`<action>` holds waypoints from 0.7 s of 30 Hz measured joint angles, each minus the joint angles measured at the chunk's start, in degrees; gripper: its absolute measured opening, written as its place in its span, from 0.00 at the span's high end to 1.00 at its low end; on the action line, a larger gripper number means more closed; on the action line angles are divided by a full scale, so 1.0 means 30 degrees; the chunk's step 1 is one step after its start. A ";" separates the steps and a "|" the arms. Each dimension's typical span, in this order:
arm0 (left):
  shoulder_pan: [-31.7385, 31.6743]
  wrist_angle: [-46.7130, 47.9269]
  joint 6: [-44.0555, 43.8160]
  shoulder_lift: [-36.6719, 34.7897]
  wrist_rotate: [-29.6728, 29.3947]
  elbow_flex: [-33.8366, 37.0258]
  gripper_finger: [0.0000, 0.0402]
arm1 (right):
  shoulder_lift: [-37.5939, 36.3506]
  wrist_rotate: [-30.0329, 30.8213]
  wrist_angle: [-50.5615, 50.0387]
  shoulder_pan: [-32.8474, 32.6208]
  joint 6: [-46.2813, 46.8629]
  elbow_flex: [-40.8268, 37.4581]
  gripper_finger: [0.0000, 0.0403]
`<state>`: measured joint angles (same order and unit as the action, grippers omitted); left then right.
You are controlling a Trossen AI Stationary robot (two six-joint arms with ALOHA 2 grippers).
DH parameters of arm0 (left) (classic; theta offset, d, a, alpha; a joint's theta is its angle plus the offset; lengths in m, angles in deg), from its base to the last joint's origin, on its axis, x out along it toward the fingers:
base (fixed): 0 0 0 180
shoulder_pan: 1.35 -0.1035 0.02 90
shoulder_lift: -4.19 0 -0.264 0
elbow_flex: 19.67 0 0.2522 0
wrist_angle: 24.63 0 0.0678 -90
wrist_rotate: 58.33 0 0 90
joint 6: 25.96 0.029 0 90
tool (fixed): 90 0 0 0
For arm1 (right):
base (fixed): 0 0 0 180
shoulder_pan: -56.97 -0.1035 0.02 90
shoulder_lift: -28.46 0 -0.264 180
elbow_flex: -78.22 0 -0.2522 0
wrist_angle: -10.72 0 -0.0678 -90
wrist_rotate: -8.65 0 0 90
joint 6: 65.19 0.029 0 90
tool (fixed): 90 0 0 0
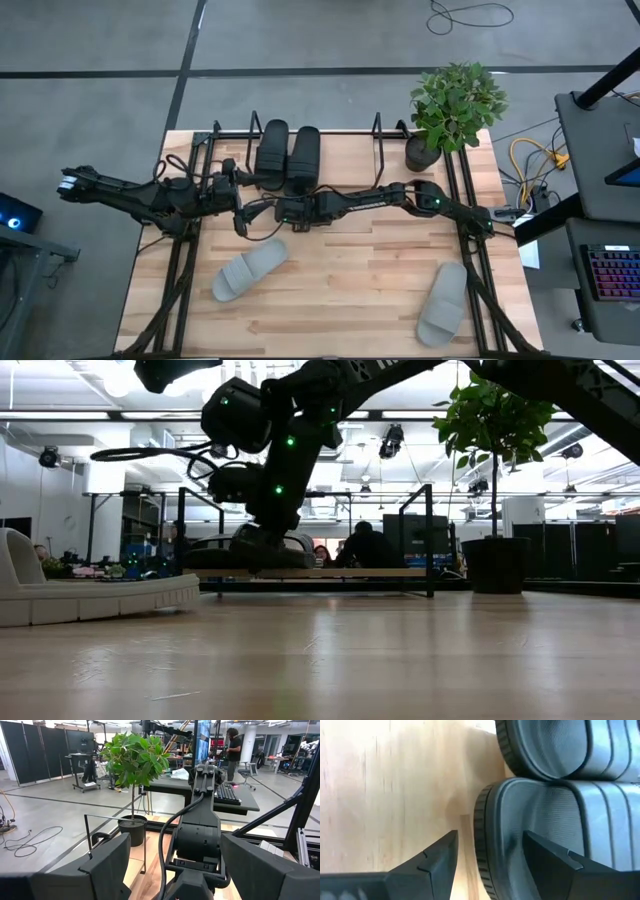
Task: Pick and place slides into the shelf
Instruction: Put the black slipper on the shelf
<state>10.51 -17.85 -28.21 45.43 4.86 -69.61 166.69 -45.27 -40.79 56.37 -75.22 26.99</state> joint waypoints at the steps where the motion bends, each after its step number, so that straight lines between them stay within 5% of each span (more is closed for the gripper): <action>1: -0.0003 0.0006 0.0001 0.0000 0.0000 0.0000 0.27 | 0.0000 0.0115 -0.0021 -0.0001 -0.0006 0.0117 0.47; 21: -0.0004 0.0105 0.0023 0.0000 0.0000 0.0000 0.27 | -0.0022 0.0463 -0.0382 -0.0955 -0.0314 0.1814 0.47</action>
<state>10.50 -17.54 -28.14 45.43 4.86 -69.61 166.63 -43.88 -41.93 53.51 -76.16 32.43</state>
